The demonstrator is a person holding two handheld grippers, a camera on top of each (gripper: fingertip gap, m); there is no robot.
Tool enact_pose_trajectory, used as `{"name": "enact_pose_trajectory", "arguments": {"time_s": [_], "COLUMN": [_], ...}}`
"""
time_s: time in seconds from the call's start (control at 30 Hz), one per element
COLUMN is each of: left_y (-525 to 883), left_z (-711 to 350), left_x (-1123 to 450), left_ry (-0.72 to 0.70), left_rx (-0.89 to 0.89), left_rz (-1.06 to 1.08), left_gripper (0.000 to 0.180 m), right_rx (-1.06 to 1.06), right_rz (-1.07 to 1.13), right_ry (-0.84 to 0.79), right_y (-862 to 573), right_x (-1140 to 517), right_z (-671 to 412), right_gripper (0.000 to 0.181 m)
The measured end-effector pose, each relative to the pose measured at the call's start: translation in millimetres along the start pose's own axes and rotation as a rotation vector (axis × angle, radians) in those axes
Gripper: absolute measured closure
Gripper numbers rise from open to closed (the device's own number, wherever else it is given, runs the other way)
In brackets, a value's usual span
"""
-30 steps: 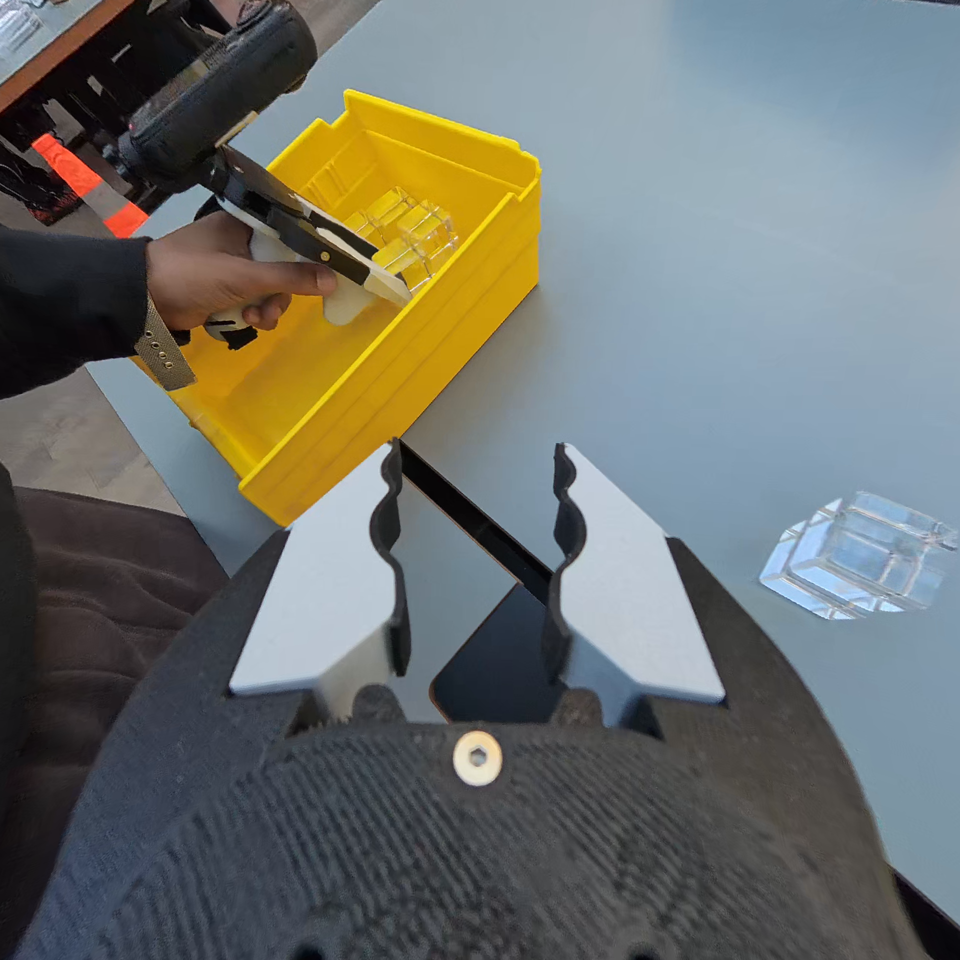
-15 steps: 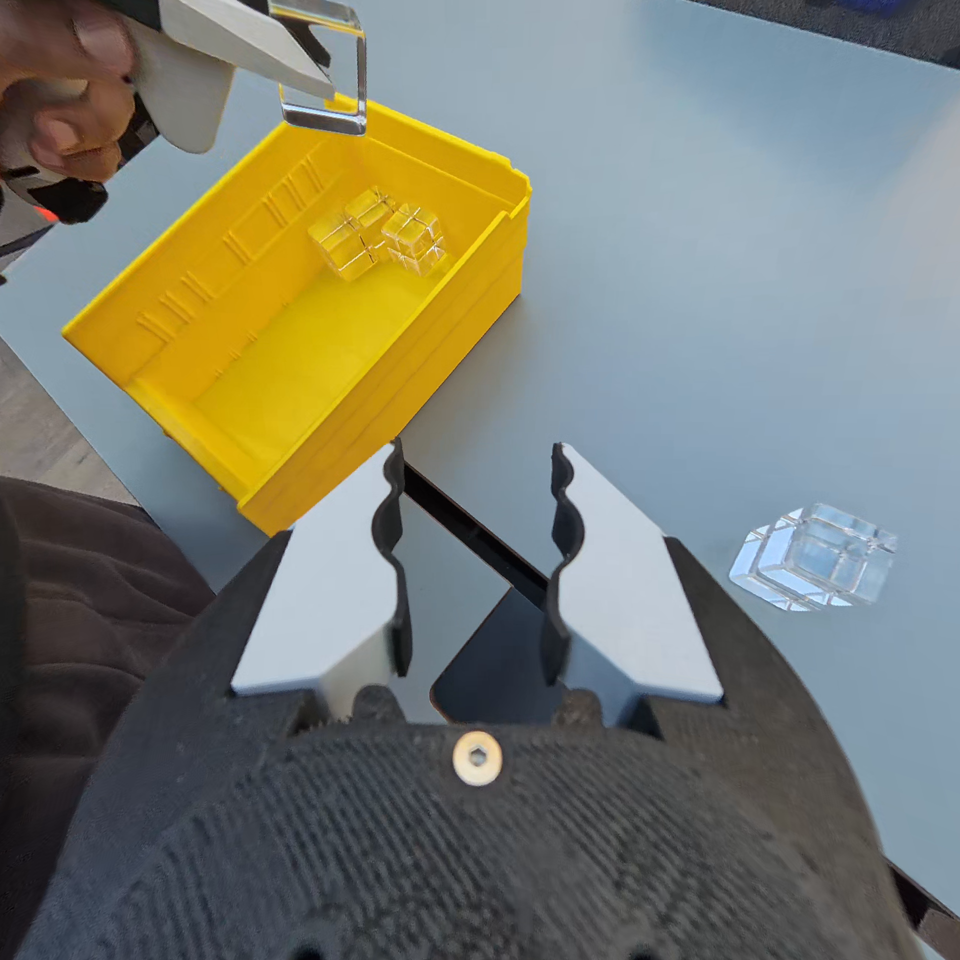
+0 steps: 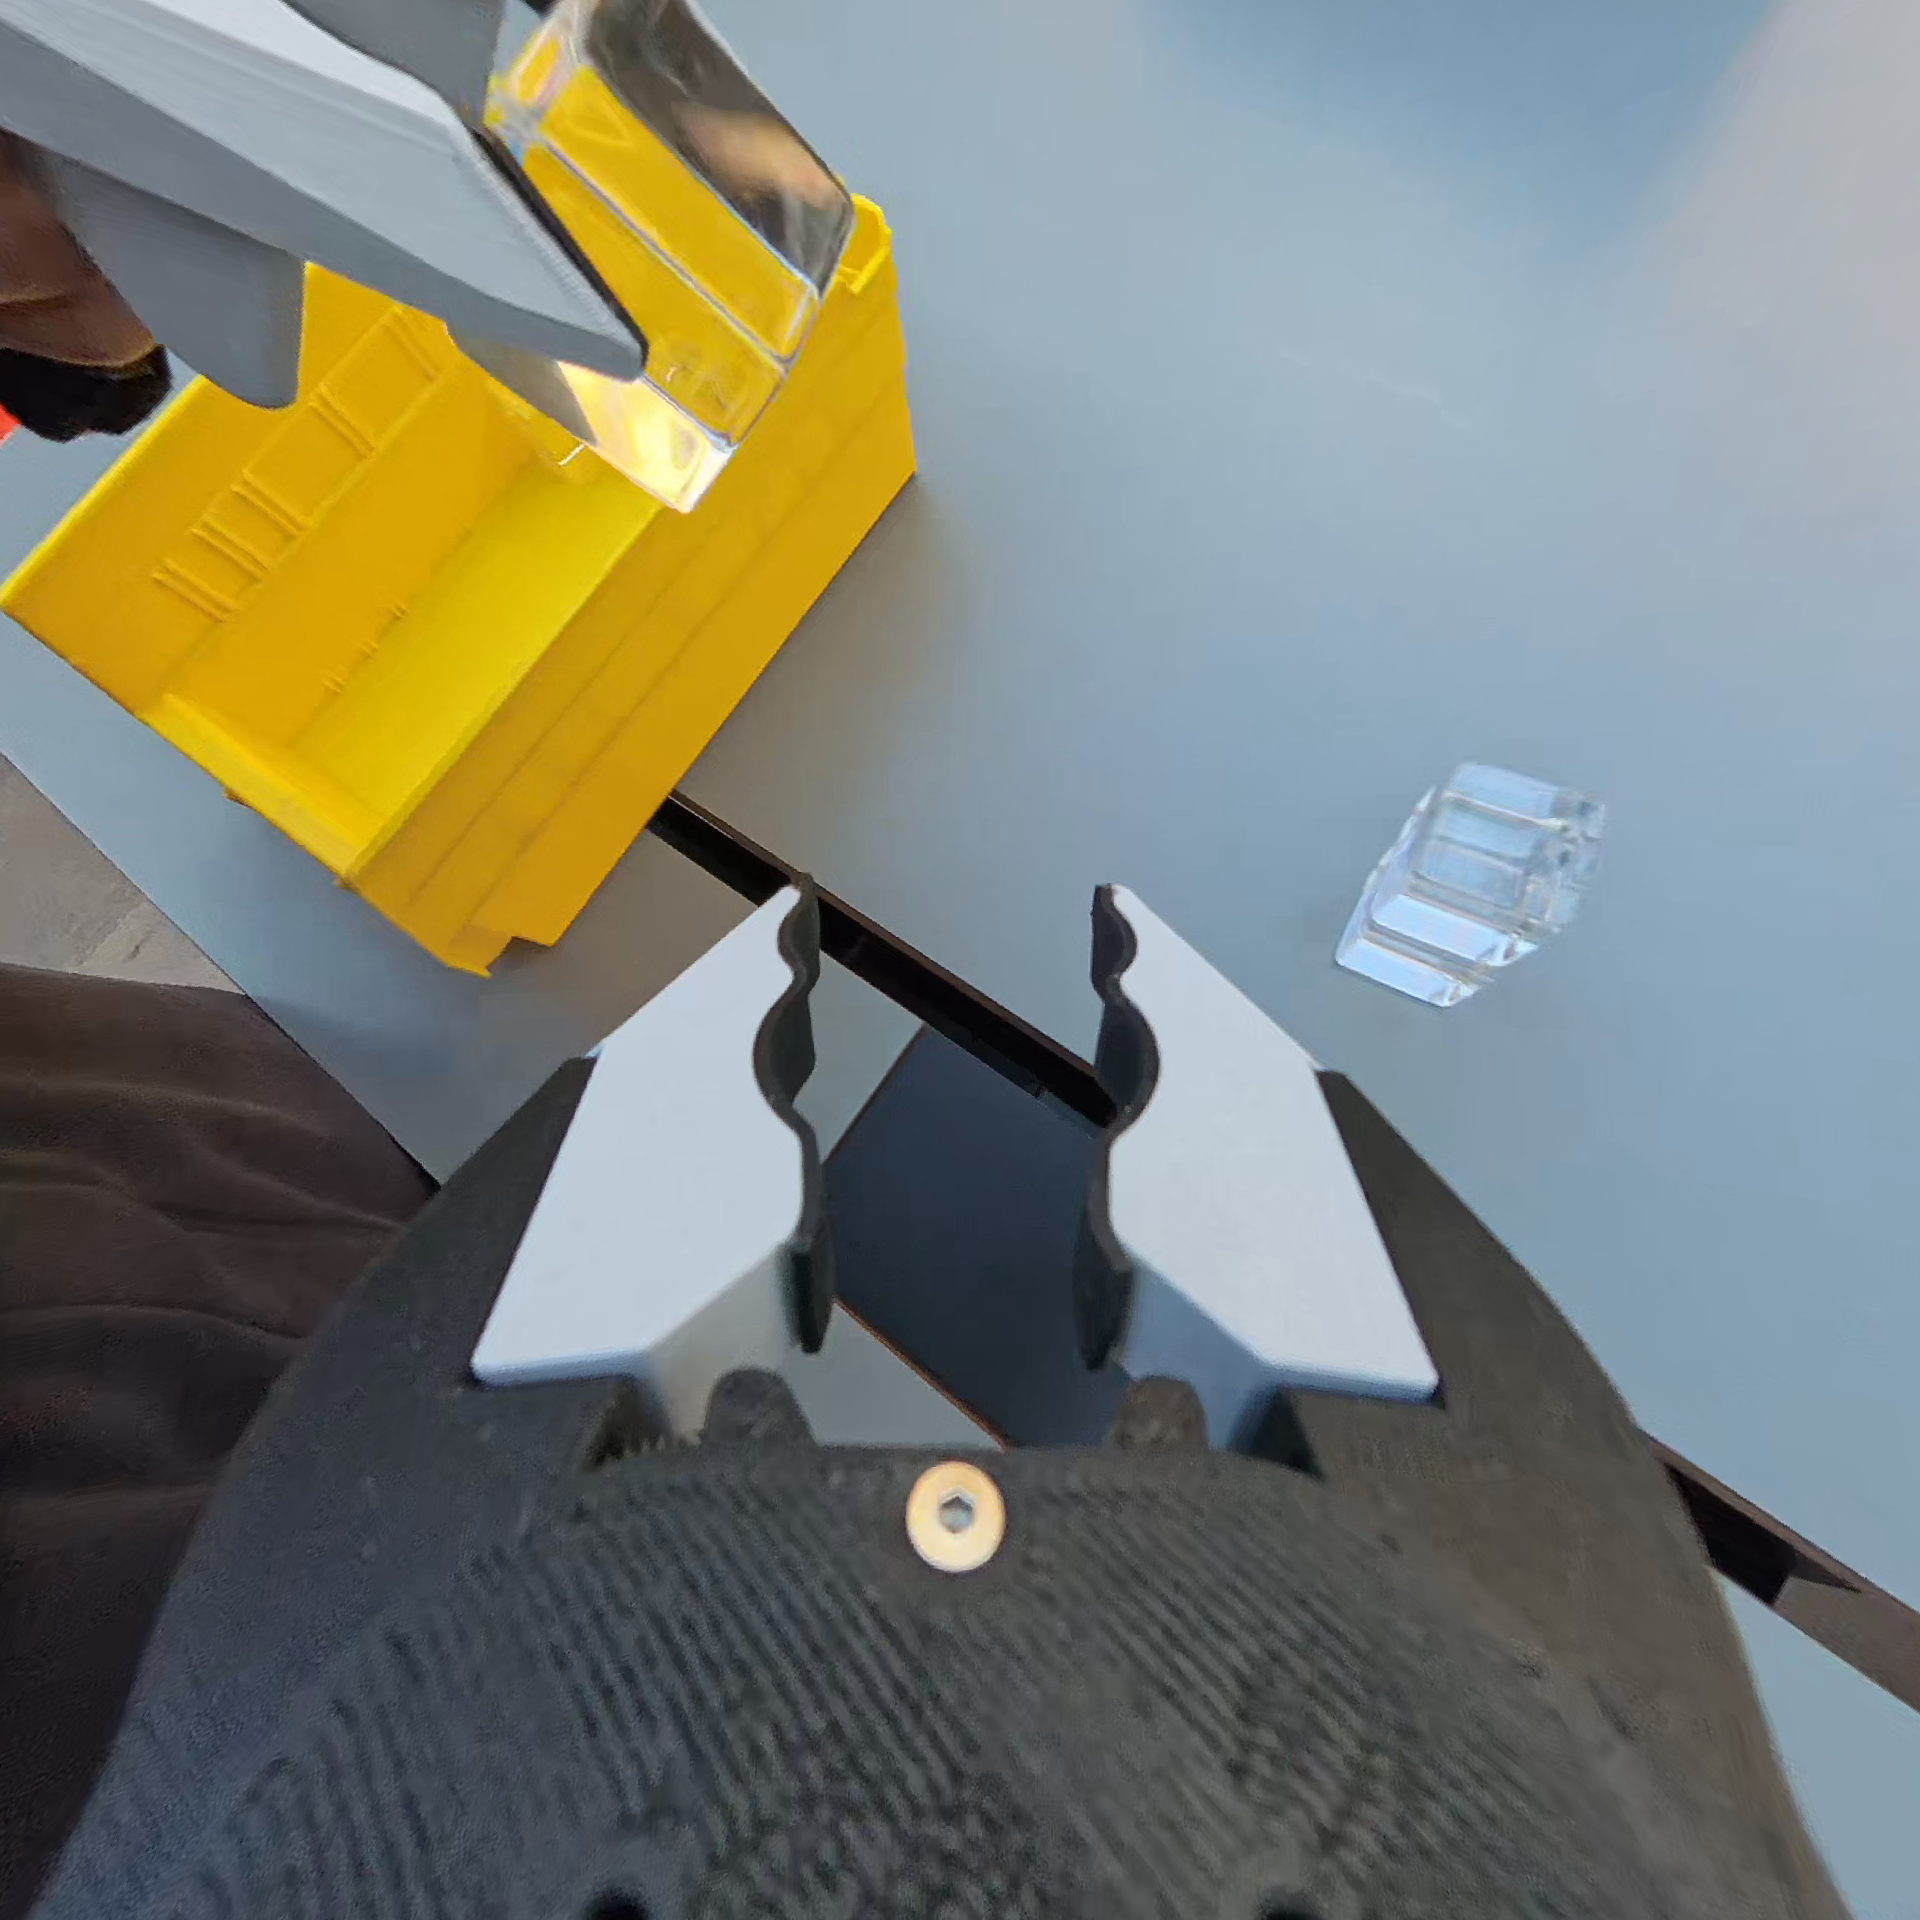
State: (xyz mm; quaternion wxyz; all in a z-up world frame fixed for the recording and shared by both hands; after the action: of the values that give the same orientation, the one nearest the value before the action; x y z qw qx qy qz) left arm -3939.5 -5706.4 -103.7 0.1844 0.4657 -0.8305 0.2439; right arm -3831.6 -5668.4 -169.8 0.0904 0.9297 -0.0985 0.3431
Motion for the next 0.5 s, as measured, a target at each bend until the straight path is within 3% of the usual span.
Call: {"name": "enact_pose_trajectory", "arguments": {"time_s": [0.27,0.5], "left_y": [-3,26], "left_z": [-29,-33], "left_x": [-113,-191], "left_ry": [0.126,0.275], "left_rx": [-0.139,-0.064], "left_rz": [0.133,0.137], "left_gripper": [0.140,0.140], "right_rx": [0.029,0.097], "right_rz": [-0.094,-0.256], "right_ry": [0.020,0.005], "right_y": [-53,-91], "right_x": [22,43], "right_z": [50,73], "right_gripper": [0.133,0.133]}}
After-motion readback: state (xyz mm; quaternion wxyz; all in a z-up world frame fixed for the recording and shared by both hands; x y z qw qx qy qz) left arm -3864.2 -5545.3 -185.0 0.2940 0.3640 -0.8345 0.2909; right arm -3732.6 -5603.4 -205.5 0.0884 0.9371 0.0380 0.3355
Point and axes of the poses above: each gripper's, where its closed fingertips meet, x back along the fingers, z out of its underside, y = z × x across the jaws, the point moved 4 cm from there along x, back along the fingers, and after that the axes turned 6 degrees about z, right-handed, at the moved point
